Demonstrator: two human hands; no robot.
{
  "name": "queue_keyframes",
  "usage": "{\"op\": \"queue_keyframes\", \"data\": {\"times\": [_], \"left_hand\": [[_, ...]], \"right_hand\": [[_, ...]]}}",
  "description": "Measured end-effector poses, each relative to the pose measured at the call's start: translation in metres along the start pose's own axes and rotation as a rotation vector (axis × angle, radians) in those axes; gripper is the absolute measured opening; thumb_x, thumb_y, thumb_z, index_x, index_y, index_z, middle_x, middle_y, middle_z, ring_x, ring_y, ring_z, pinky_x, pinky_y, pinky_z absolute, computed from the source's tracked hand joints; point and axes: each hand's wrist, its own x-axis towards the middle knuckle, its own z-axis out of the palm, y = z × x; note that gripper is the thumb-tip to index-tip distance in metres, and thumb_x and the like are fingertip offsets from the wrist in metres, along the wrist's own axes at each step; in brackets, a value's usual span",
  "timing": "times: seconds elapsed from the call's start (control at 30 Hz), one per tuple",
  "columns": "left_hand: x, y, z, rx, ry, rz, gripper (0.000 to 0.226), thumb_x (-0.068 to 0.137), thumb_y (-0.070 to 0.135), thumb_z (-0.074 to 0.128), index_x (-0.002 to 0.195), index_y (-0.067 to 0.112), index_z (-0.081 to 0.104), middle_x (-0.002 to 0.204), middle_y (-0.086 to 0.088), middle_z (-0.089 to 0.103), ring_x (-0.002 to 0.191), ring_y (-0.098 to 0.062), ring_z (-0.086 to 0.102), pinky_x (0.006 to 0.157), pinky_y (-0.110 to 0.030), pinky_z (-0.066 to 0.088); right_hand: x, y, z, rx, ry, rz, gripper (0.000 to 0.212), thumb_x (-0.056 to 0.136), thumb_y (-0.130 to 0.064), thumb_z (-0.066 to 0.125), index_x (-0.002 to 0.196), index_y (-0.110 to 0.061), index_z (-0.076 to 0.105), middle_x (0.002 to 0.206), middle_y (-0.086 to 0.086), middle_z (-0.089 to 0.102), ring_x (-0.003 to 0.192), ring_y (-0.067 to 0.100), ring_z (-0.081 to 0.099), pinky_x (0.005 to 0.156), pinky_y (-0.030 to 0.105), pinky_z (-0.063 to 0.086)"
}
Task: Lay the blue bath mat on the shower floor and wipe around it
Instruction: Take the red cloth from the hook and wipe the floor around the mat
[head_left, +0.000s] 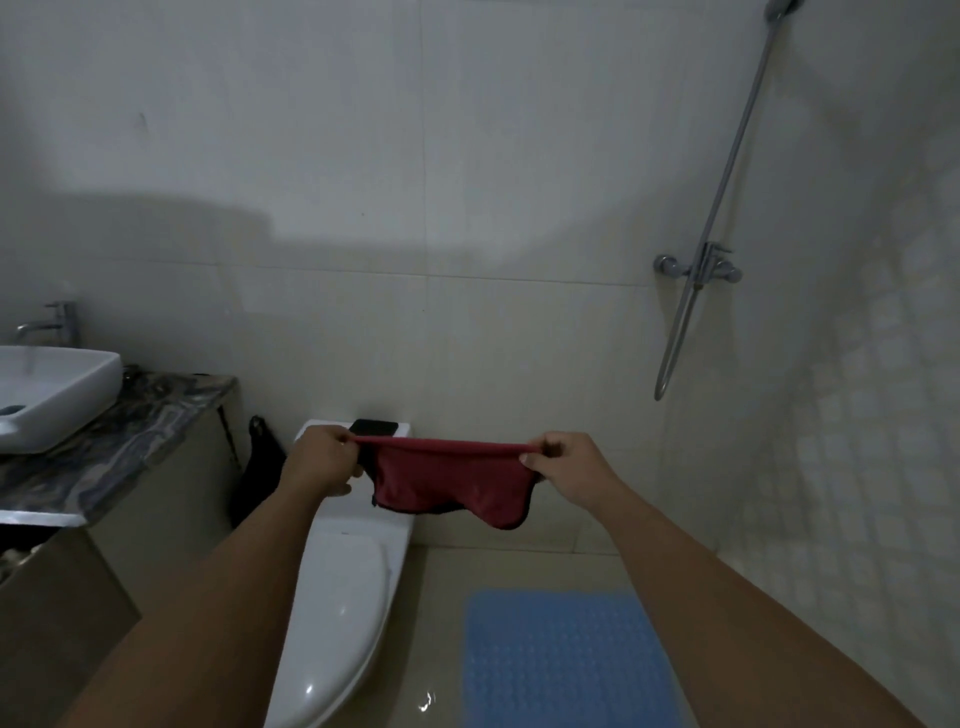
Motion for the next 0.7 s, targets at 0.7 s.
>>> {"op": "queue_keyframes", "data": {"times": [0.7], "left_hand": [[-0.022,0.103,0.011,-0.445,-0.309,0.145,0.058,0.087,-0.003,0.065,0.134,0.029,0.054,0.11,-0.025,0.07,0.1,-0.032,0.069,0.088,-0.055,0.059]], "right_hand": [[0.003,-0.085,0.013,0.235,-0.189,-0.191,0.028,0.092,0.009,0.052,0.086,-0.012,0.069,0.081,0.005,0.066,0.075,0.014,0.062,0.073,0.025,0.051]]}}
